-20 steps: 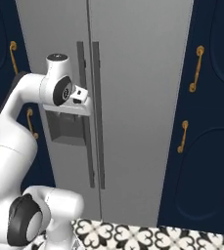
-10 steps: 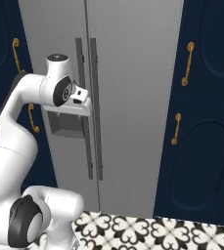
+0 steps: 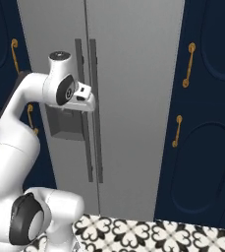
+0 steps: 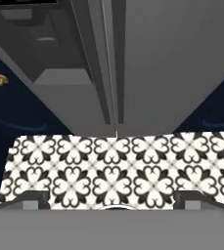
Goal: Take the strawberry from the fridge and place it on top of the pancake, located on the dining counter.
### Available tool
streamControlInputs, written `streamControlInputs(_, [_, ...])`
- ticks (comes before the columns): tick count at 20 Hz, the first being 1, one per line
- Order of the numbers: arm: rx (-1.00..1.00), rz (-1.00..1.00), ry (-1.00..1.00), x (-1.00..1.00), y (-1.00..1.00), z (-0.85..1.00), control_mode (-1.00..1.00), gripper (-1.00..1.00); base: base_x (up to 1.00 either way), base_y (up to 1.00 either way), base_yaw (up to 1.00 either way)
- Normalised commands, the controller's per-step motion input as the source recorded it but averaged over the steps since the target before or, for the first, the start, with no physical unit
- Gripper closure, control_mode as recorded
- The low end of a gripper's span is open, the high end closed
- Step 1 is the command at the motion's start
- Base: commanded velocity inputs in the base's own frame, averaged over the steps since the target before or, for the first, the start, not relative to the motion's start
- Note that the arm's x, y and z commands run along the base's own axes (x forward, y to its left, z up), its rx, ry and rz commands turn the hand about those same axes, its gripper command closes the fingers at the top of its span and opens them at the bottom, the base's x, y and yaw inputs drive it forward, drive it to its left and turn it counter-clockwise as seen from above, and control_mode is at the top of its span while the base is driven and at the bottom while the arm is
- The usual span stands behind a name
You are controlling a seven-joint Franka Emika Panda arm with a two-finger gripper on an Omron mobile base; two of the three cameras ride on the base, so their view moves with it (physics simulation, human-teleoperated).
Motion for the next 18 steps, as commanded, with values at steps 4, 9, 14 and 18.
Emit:
streamControlInputs(4, [0.00,0.00,-0.18,0.71,-0.08,0.19,-1.00,-1.00,0.00,0.00,0.00])
streamControlInputs(9, [0.00,0.00,-0.30,0.37,-0.08,0.11,-1.00,-1.00,0.00,0.00,0.00])
streamControlInputs(14, [-0.03,-0.01,-0.19,0.10,0.00,0.08,-1.00,-1.00,0.00,0.00,0.00])
streamControlInputs(18, [-0.04,-0.02,-0.14,0.11,-0.01,0.00,-1.00,-1.00,0.00,0.00,0.00])
